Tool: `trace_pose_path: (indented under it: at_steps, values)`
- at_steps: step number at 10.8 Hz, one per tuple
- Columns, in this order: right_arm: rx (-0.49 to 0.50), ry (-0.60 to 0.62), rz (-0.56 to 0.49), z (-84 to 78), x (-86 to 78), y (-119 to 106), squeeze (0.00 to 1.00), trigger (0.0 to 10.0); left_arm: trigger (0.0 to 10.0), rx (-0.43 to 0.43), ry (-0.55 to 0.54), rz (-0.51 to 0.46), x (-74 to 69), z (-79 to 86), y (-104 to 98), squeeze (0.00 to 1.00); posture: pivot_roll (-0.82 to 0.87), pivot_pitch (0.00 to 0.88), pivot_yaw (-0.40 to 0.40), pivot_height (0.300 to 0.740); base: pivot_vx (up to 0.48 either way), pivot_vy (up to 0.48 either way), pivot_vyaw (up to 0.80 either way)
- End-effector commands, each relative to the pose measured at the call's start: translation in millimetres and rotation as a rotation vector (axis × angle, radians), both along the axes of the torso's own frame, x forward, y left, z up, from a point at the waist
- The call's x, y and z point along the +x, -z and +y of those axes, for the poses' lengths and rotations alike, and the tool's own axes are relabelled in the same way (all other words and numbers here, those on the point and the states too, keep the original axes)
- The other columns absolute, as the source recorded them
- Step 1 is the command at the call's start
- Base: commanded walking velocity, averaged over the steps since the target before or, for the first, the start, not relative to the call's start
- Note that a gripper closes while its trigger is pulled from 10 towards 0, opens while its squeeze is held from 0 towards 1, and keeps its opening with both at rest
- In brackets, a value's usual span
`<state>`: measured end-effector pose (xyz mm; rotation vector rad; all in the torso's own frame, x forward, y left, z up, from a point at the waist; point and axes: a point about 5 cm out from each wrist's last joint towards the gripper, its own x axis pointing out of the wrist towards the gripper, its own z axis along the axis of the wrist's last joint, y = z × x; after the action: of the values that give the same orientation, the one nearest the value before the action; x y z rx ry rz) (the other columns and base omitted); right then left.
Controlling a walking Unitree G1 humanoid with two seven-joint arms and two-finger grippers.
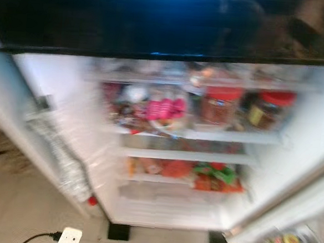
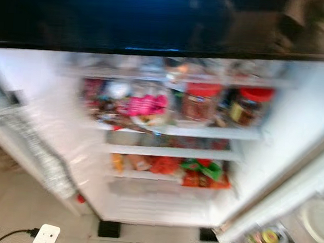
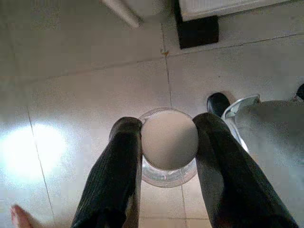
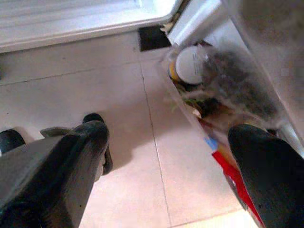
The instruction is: Restocking fridge
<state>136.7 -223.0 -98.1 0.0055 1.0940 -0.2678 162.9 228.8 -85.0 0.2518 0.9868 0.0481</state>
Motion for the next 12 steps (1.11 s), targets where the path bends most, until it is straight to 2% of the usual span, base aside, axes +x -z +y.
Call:
trace_pose_path:
  at_steps: [1, 6, 9, 12]
  values:
    - [0.013, -0.003, 0.016, 5.6, -1.3, 2, 0.0, 10.0, 10.0, 0.012, -0.01, 0.014, -6.0, 3.7, 2, 0.0, 0.0, 0.072, 0.025, 0.74, 0.0, 0.0, -0.72]
    - [0.034, -0.023, 0.0, 24.4, 11.8, 1, 0.0, 10.0, 10.0, 0.009, -0.014, 0.005, -5.5, 3.8, 1, 0.0, 0.0, 0.075, 0.025, 0.74, 0.0, 0.0, -0.66]
    - [0.045, -0.018, -0.024, 34.1, 17.4, 0, 0.0, 10.0, 10.0, 0.005, -0.017, 0.0, -5.4, 4.0, 1, 0.0, 0.0, 0.077, 0.026, 0.74, 0.0, 0.0, 0.0]
    - [0.047, -0.011, -0.023, 28.3, 15.0, 0, 0.0, 10.0, 10.0, 0.01, 0.003, 0.003, -5.6, 3.9, 1, 0.0, 0.0, 0.076, 0.028, 0.74, 0.0, -0.099, 0.0]
